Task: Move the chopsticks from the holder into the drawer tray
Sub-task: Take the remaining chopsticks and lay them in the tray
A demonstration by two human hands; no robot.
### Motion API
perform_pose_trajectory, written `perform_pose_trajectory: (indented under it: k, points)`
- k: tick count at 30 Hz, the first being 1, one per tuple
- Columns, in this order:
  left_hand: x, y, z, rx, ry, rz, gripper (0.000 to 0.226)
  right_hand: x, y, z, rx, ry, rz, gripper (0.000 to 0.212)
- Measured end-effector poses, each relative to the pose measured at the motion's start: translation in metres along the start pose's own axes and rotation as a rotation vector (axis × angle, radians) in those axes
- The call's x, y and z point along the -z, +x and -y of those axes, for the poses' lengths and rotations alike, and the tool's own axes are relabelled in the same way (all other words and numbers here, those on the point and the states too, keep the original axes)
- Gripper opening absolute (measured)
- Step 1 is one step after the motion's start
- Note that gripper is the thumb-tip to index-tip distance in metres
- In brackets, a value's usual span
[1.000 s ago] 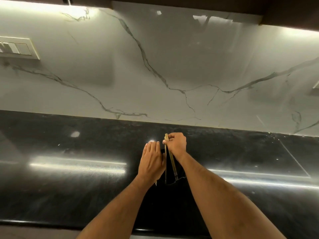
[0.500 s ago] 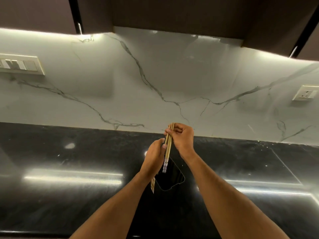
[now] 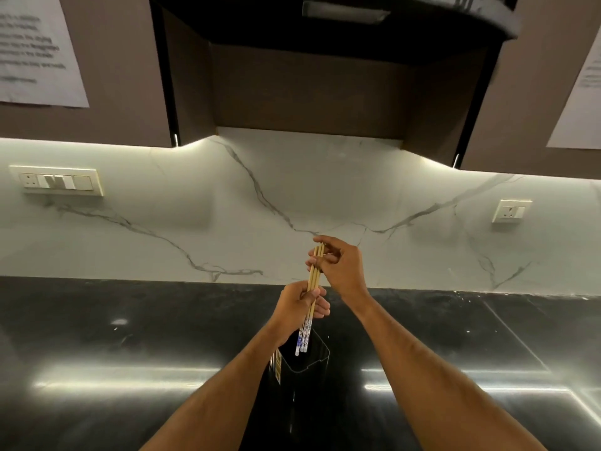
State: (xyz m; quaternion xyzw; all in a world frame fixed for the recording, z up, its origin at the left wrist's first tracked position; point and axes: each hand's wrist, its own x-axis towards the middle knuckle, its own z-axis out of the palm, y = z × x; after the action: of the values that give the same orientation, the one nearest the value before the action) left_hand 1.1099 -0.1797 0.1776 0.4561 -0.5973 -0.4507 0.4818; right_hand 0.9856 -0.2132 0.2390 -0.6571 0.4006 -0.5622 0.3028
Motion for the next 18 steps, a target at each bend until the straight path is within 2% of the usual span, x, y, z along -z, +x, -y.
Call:
perform_pose_trajectory:
  k: [11,18]
  points:
    - [-0.005,-0.028,-0.025,-0.026,-0.016,0.070,0.022,0.013,-0.022,0.026,0.018,-0.004,0.027,0.047]
    - [-0.009,-0.033,-0.028,-0.011,-0.032,0.101,0.021,0.022,-0.027,0.033,0.007,0.021,0.027,0.036]
